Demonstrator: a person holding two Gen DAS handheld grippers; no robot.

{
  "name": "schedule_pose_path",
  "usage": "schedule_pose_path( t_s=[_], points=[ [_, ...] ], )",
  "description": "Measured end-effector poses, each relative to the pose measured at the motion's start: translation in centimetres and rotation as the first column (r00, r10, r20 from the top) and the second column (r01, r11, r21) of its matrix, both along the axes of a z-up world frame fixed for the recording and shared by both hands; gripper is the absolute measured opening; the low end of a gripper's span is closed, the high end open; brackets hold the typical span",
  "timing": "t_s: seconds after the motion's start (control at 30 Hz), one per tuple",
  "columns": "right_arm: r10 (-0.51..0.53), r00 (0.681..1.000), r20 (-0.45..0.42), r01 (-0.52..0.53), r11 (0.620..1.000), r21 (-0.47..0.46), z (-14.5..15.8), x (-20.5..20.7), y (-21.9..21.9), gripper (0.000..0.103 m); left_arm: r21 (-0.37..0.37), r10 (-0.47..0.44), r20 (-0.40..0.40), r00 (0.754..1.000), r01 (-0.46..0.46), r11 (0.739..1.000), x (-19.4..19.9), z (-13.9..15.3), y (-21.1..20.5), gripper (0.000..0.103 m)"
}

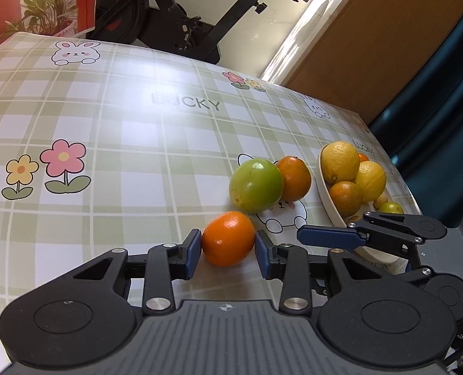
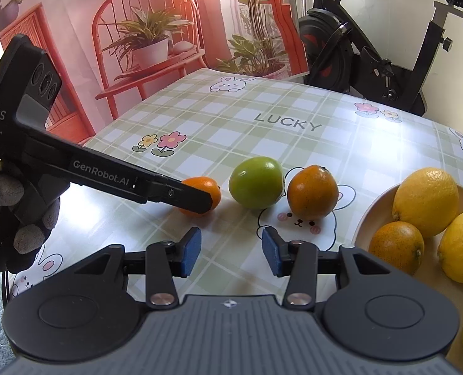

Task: Organize fruits
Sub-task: 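Close the left tool's fingers around the small orange tangerine, then carry the tangerine with the left tool over the plate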

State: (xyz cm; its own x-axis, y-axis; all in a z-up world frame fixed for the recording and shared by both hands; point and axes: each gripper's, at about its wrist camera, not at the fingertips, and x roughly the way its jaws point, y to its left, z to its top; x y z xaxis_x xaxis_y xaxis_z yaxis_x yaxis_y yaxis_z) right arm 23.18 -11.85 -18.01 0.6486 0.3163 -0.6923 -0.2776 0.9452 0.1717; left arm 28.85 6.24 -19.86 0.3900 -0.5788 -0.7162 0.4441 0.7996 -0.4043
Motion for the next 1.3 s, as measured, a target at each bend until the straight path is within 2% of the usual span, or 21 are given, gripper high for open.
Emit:
schedule_pose_path(
  t_s=[0.2,0.5,0.73,0.83,1.3],
  points=[
    [0.015,0.999,-0.03,-0.015,1.0,-0.005,-0.9,-1.0,0.1,0.047,-0.04,-0.038,-0.03,0.999,0.037,0.999,-1.0,0.2,-1.6,0.039],
    [0.04,0.999,-0.037,-0.041,0.999,-0.013,-1.1,-1.7,0.2,0.046,-0.027,-0.117,-0.048,0.992,0.115,0.993,-2.4,-0.6,-4.3,0.037],
    [0.028,0.999,-0.036,-0.028,1.0,0.0,-1.2,-1.9,-0.1,0.046,-0.053,-0.098,-0.056,0.994,0.095,0.994,-2.1,-0.6,-4.4,0.037],
    [0.024,0.999,-0.033,-0.024,1.0,0.0,-1.2,-2.0,-0.2,0.042,-0.049,-0.101,-0.052,0.993,0.099,0.994,-2.2,-0.5,-4.5,0.037],
    [-0.024,0.999,-0.034,0.026,0.998,0.054,-1.2,-3.4,-1.5,0.041,-0.056,-0.07,-0.033,0.997,0.068,0.996,-3.9,-0.5,-5.2,0.037]
  ],
)
